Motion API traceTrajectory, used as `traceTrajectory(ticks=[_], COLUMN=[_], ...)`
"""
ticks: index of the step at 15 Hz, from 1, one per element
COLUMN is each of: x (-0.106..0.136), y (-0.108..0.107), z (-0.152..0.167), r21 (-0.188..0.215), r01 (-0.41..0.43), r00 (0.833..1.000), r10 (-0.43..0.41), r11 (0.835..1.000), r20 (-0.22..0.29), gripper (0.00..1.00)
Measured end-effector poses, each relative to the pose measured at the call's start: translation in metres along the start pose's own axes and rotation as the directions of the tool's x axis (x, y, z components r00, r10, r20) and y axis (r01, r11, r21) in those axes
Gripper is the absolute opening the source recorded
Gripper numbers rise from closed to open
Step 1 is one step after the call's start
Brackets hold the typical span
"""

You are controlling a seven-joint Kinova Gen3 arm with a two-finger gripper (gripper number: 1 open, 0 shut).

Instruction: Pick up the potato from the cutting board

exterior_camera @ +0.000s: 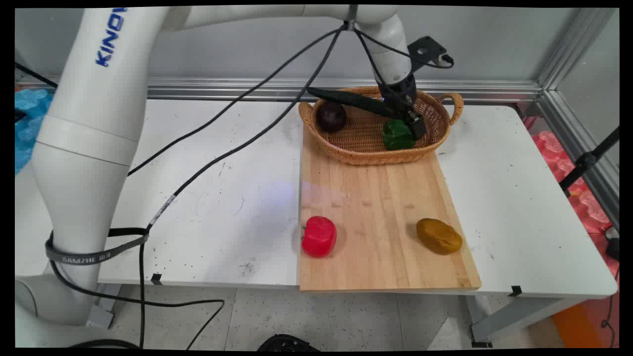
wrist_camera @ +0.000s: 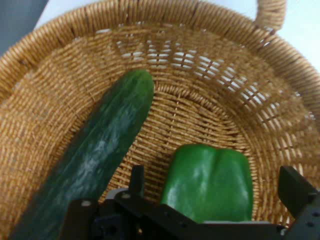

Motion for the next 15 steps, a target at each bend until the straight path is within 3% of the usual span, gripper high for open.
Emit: traceTrajectory(ticks=[7,15], x=[-0.017,-0.071], y=[0.004,0.029], z=[-0.071,-0.173], r21=[-0.011,-0.063], r01=[-0.062,-0.164], r00=[0.996,0.983], r10=[0.061,0.157], r11=[0.998,0.984], r20=[-0.066,-0.094], gripper=[1.0,1.0])
